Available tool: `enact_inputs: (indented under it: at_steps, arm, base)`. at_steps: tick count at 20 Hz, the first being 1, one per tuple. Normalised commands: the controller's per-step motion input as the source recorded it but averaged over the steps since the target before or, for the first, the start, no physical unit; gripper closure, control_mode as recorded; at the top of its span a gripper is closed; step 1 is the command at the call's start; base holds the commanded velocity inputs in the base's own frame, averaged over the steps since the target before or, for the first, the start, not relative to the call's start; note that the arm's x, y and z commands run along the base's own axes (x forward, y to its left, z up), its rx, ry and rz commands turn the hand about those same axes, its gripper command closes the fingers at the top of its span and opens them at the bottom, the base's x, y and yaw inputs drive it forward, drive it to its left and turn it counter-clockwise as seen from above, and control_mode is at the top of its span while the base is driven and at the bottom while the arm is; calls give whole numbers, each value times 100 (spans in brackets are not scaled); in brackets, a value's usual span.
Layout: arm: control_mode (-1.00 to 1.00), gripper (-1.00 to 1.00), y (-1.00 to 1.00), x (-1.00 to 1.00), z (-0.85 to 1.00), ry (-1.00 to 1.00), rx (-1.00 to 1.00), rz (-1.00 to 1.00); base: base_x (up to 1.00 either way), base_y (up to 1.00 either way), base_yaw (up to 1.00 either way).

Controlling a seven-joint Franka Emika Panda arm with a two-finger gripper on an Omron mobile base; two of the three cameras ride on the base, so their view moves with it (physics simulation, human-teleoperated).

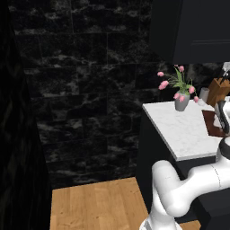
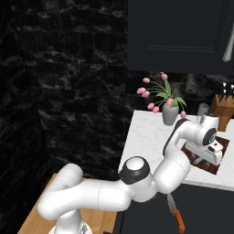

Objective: Place the appropriate cutting tool for cutting the potato skin on the cutting board.

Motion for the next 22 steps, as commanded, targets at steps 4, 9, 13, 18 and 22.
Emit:
enact_inputs:
  at_steps: [4,9,13,18,22]
  arm:
    - [-100,-100,13,-31,65,-3,0,0]
    - [-100,-100,51,-98,99,-16,0,5]
    - [-100,-100,96,-97,51,-4,-9,18]
    - [-100,-100,100,-100,24,-4,-21,32]
    - [-100,-100,100,-100,26,-5,-25,32]
  base:
    - [0,0,0]
    - [0,0,0]
    - [0,0,0]
    - [0,0,0]
    - [0,0,0]
